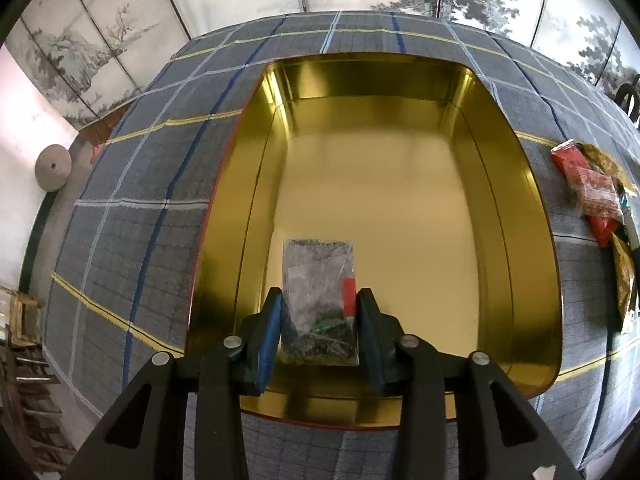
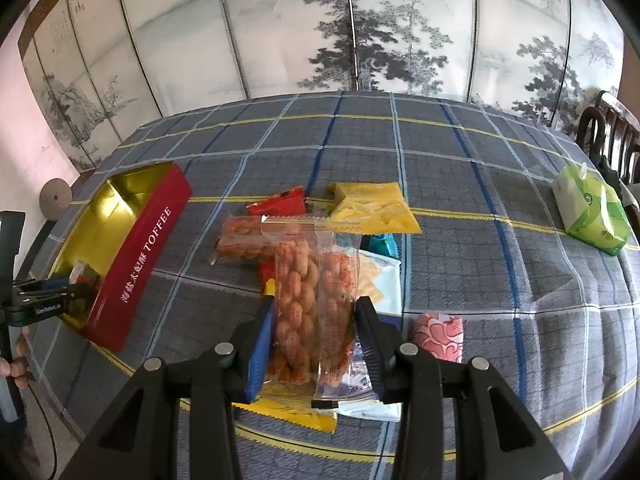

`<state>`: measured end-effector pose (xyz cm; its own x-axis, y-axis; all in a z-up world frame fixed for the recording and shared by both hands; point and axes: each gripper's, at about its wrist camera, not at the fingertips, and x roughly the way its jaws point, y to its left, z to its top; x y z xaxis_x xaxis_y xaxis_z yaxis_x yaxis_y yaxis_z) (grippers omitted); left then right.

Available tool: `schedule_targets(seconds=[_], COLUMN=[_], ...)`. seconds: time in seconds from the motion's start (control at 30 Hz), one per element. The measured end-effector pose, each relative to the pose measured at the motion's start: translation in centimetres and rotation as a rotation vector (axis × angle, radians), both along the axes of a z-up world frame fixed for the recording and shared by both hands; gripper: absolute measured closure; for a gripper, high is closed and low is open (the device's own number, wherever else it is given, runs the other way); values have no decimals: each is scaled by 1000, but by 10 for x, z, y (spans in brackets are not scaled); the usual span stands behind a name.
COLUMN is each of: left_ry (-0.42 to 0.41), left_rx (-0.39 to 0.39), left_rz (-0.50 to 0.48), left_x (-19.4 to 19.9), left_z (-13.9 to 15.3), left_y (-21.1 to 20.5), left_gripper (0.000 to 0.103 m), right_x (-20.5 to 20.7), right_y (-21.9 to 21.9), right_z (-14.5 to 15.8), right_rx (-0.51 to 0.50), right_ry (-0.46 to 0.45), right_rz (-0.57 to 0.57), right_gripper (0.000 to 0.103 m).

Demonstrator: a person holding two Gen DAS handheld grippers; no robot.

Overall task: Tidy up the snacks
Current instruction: 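Carry the grey foil packet into the gold tin with the left tool and release it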

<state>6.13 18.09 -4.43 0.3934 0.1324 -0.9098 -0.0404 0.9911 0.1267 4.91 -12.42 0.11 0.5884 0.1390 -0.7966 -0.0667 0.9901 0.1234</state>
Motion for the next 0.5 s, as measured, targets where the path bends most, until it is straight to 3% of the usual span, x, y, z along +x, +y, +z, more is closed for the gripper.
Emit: schedule_targets(seconds=[0.17,0.33,0.5], left_ry=[-7,-48,-85], left_rx=[15,25,-18], left_rz=[-10,-23,-4], left_x=[0,-3,-9], left_z=[3,12,28], left_y=[-1,-5,-1], left_gripper=[66,45,42], right_x=[-3,-4,-3], right_y=[8,20,34], right_z=[2,7,10], right_rx=[7,9,22], right_ry=[-1,-9,-11], right_rz=[5,30,58], right_gripper=[63,63,63])
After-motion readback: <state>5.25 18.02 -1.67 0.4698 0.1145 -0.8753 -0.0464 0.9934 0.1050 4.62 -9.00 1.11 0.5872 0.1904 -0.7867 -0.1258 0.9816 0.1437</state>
